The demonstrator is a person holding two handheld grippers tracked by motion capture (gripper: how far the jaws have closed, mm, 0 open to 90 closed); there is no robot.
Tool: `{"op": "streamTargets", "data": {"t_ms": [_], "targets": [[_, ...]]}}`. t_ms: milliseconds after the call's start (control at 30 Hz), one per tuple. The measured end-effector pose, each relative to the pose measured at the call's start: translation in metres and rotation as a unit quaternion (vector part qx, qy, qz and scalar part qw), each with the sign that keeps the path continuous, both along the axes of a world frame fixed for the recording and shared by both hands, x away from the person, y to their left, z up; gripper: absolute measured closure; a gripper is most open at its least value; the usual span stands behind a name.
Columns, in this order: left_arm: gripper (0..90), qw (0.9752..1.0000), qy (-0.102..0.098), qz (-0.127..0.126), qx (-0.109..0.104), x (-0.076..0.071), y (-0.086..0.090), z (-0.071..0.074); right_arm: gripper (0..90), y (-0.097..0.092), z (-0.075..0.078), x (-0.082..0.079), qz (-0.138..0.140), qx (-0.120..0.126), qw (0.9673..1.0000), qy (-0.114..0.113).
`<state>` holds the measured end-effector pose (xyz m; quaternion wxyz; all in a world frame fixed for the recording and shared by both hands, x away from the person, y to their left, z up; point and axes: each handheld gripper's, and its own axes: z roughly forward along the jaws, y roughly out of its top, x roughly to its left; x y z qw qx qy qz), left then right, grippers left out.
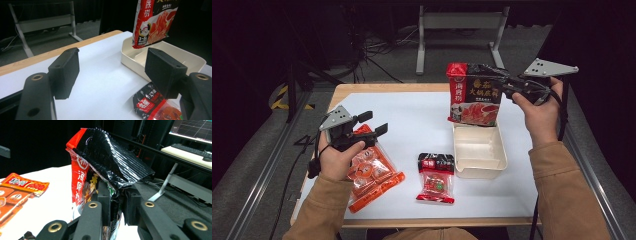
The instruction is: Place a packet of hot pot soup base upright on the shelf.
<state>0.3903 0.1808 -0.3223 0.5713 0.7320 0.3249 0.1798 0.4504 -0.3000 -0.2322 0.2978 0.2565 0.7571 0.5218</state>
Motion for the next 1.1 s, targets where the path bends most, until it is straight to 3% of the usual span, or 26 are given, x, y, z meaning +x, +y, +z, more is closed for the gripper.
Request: {"op": "streamTargets", "data": {"t_ms": [733, 1100], "targets": [[27.8, 0.9999, 0.005, 0.01, -0.005, 0.004, 0.004, -0.004, 77.9, -0.013, -0.025, 0.023, -0.036, -0.002, 0.9993, -0.013], [27.8, 0.9999, 0.007, 0.011, -0.006, 0.005, 0.005, -0.004, 77.9, -0.011, -0.039, 0.031, -0.038, 0.004, 0.9993, -0.002]]}}
